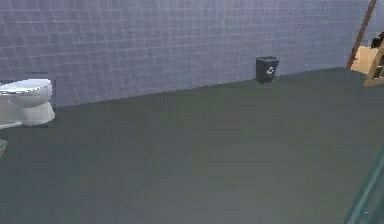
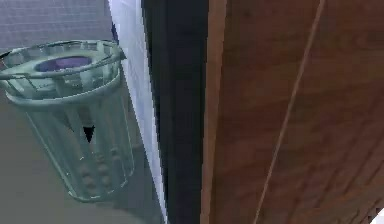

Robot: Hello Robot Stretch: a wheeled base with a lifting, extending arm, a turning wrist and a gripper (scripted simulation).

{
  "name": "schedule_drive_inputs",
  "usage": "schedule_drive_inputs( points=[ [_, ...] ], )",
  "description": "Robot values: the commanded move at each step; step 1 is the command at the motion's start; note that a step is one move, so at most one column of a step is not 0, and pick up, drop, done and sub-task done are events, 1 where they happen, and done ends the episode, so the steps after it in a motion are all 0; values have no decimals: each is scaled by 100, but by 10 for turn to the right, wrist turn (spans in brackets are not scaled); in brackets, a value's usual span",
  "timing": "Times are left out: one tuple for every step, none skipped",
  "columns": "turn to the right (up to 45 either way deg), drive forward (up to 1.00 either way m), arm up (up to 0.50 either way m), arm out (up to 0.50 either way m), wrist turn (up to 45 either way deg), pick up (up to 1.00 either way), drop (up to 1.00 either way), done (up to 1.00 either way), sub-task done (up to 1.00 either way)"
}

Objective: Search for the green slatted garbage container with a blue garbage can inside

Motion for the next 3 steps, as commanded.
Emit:
schedule_drive_inputs(
  points=[
    [-240,0,0,0,0,0,0,0,0],
    [0,30,0,0,0,0,0,0,0],
    [450,0,0,0,0,0,0,0,0]
  ],
)
